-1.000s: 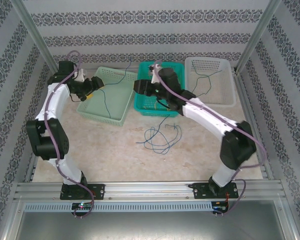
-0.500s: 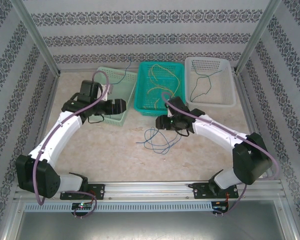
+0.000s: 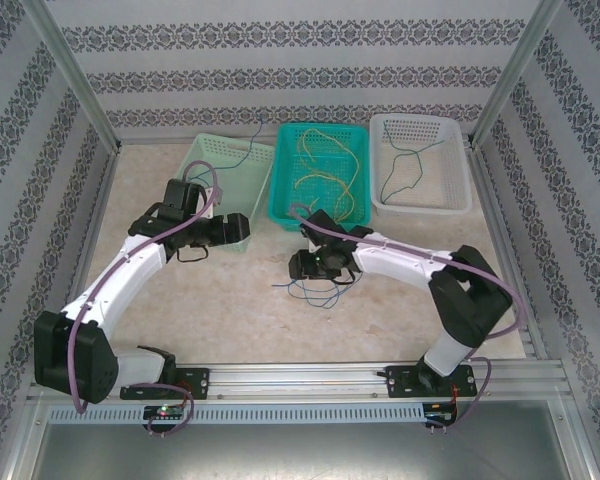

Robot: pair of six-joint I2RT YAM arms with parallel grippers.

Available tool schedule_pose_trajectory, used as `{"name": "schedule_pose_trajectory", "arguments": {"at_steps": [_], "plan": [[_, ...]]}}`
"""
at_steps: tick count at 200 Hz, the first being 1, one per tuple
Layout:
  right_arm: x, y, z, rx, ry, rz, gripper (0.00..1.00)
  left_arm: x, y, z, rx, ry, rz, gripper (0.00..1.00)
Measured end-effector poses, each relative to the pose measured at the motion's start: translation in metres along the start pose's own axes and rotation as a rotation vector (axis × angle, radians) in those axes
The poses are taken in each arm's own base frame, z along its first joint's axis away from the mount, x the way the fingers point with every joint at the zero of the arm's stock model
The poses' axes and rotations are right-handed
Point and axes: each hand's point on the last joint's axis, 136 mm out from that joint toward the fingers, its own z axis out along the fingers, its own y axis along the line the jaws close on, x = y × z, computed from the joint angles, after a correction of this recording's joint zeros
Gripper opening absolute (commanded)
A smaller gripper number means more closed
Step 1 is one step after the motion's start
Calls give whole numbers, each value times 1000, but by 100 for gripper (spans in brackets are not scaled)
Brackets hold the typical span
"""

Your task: Untangle the cables

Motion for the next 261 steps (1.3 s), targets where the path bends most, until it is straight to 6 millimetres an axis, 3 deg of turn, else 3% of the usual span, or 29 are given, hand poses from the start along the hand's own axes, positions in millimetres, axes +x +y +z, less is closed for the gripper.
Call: {"name": "schedule_pose_trajectory", "arguments": {"at_steps": [24, 54, 75, 103, 138, 151, 166, 202, 215, 244, 261], "plan": [[-2, 2, 13, 3, 19, -2, 27, -2, -1, 0, 3, -8, 3, 85], [-3, 3, 12, -2, 12, 6, 0, -2, -1, 0, 3, -9, 4, 85], [-7, 11, 0, -32, -9, -2, 0, -3, -1, 0, 5, -11, 4, 85], [-20, 48, -50, -176, -90, -44, 0, -5, -5, 0, 27, -16, 10, 85], [-53, 130, -159, -474, -245, -187, 0, -5, -22, 1, 86, -20, 44, 85], [-56, 150, -197, -563, -286, -237, 0, -4, -30, 2, 112, -20, 63, 85], [-54, 161, -225, -627, -313, -273, 0, -4, -42, 3, 146, -25, 88, 85], [-52, 164, -246, -688, -319, -291, 0, -13, -57, -4, 201, -74, 123, 80], [-52, 165, -248, -701, -315, -291, 0, -16, -61, -6, 218, -88, 130, 72], [-54, 165, -250, -702, -325, -297, 0, -20, -69, -8, 258, -102, 133, 44], [-58, 160, -248, -666, -350, -295, 0, -19, -71, -7, 272, -102, 128, 41]]}}
